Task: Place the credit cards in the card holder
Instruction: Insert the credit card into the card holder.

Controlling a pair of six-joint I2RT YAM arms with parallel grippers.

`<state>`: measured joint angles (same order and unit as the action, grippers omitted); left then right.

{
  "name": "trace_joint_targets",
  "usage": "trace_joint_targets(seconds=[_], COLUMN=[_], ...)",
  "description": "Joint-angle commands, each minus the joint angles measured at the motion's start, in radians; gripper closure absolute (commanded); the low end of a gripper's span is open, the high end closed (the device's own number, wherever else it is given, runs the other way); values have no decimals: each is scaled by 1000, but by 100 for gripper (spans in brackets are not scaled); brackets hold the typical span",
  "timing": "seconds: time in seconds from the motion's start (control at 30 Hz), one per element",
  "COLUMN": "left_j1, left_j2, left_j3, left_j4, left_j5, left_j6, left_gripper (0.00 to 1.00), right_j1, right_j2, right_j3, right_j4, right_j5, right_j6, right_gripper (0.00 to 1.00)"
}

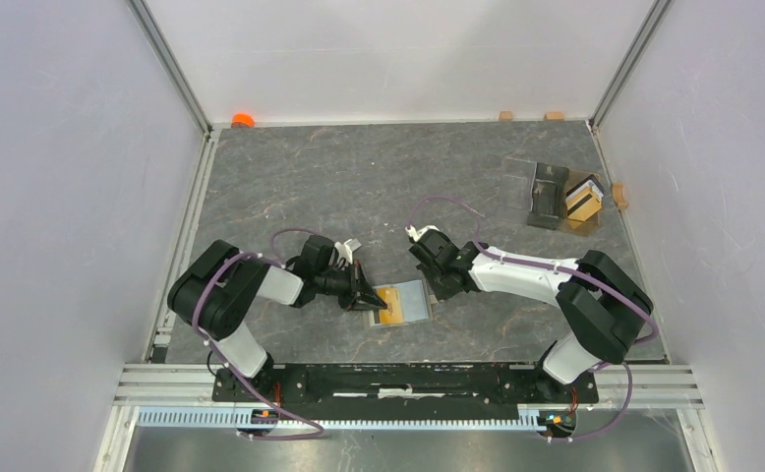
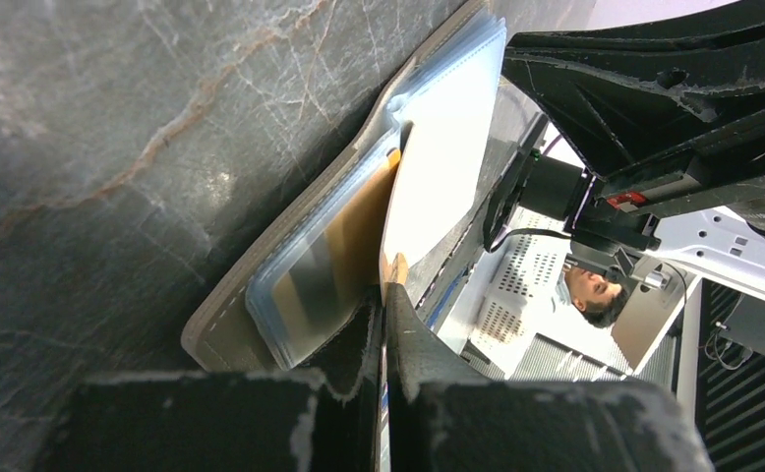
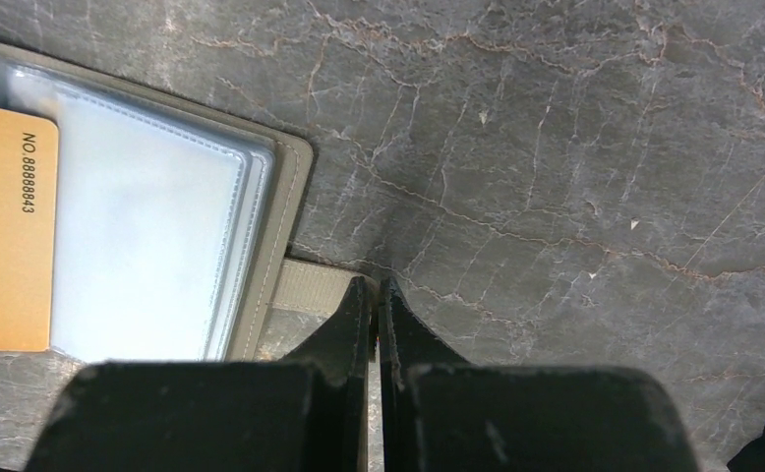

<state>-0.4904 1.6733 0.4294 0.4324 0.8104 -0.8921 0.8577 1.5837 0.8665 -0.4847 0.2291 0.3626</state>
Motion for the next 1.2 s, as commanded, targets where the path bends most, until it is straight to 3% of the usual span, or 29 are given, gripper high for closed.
trace_joint_targets(seconds=[0.0, 0.8, 1.17], left_j1=[-4, -4, 10], left_j2=[27, 115, 109], left_j3=[2, -29, -6], left_j4=[35, 241, 174], left_j5=[-37, -42, -50], left_j6=[22, -91, -43], left_gripper=[98, 98, 98], right_j1=[12, 23, 24], right_j2=[3, -1, -7], right_j3=[24, 22, 21], right_j4=[3, 0, -12], right_j5=[6, 8, 20], right_j6=[16, 21, 21], right_gripper=[100, 100, 100])
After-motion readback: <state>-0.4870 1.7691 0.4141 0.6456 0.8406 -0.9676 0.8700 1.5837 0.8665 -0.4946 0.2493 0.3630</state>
